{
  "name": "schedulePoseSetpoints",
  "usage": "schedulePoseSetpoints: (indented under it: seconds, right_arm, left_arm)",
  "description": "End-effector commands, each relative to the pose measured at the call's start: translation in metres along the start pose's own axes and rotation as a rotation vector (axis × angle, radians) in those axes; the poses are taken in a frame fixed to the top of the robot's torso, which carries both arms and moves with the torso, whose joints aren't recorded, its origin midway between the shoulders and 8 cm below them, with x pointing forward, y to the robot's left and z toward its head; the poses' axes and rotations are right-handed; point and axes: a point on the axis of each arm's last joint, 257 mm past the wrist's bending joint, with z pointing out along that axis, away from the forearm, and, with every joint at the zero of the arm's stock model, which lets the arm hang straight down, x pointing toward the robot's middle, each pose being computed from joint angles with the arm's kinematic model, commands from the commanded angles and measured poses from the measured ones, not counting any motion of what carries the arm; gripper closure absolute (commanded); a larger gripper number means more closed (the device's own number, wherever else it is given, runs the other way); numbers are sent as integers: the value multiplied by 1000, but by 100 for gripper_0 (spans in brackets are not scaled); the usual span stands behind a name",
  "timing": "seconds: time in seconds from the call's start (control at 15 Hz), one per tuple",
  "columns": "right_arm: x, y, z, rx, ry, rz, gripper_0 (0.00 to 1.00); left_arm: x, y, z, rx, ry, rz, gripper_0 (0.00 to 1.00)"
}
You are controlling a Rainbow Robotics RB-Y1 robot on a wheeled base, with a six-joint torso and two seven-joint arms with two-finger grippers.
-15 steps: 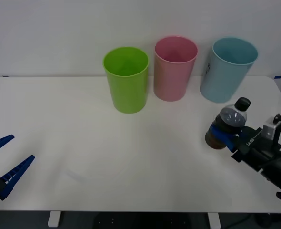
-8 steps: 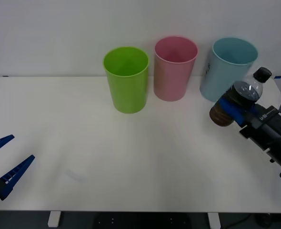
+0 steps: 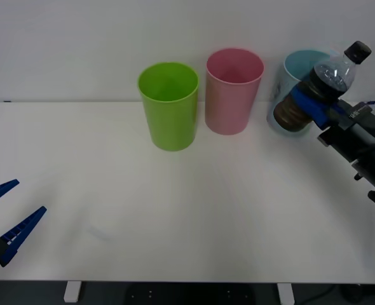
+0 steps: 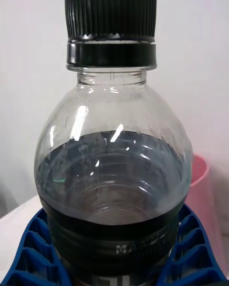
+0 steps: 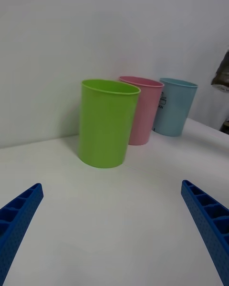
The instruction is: Grasp the object on the table and drop it into the matching bin: aluminum can to the light blue bin, PET bottle to the pink bin.
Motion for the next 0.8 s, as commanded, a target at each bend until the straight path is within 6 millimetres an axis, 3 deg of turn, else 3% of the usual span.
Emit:
schedulePoseSetpoints:
  seconds: [0.07,0.4,0.8]
  right_arm:
    - [-14,1,23,1,-13,-16,100]
    - [-29,-1,66,9,-13,-79,100]
    - [-24,-25,137,-7,56,-173,100]
  left_arm:
    - [0,0,0,0,0,0,0]
    - [0,0,0,0,0,0,0]
    - [0,0,0,0,0,0,0]
